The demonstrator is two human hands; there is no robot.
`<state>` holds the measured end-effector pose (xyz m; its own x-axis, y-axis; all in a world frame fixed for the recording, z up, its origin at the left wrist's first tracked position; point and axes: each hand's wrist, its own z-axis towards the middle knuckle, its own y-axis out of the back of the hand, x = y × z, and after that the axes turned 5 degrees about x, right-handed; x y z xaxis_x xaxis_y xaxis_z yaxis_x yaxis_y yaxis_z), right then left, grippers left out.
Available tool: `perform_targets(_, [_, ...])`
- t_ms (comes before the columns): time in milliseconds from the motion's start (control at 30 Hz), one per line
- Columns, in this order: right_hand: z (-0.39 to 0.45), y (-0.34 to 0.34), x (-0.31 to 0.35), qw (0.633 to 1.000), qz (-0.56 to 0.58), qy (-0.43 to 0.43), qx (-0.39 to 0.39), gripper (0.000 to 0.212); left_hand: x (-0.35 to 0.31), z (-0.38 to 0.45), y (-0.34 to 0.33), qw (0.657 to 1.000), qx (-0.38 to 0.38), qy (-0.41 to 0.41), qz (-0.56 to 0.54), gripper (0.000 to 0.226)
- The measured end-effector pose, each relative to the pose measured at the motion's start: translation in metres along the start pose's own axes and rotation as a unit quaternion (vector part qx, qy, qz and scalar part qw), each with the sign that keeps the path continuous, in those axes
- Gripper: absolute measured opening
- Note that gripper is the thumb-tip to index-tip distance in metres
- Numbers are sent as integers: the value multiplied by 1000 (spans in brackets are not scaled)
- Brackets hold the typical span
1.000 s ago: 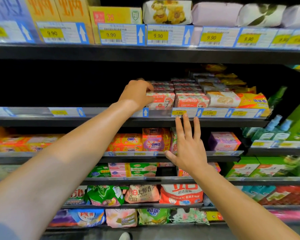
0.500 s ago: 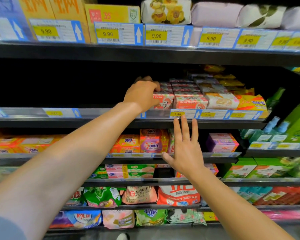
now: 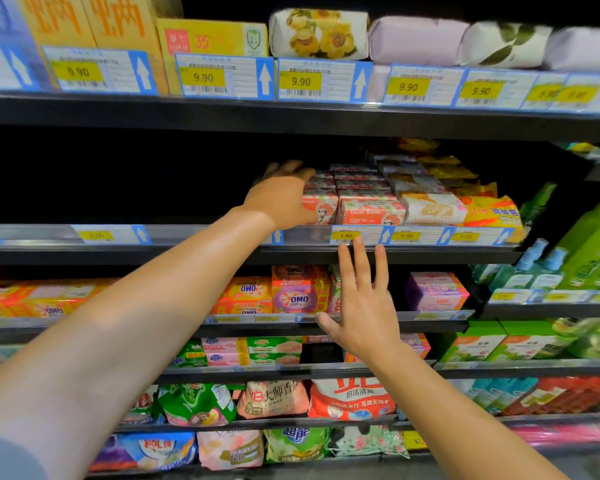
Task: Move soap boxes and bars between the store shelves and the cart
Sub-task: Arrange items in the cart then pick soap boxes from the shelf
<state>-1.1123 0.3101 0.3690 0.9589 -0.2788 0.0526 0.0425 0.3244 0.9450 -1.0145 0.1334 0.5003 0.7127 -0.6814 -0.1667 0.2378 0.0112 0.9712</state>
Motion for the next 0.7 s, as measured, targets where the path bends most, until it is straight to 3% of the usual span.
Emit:
perform_targets(67, [0,-1,0,1000,1,-1,-4,122,2,8,-1,997,67,-1,26,94])
perform_targets(167, [0,-2,0,1000,-5,-1,-4,124,4,12,-2,993,111,-16,47,94])
perform_targets(700, [-1,0,1,1000,3,-7,-1,120,11,14,4,994,95,4,52,89])
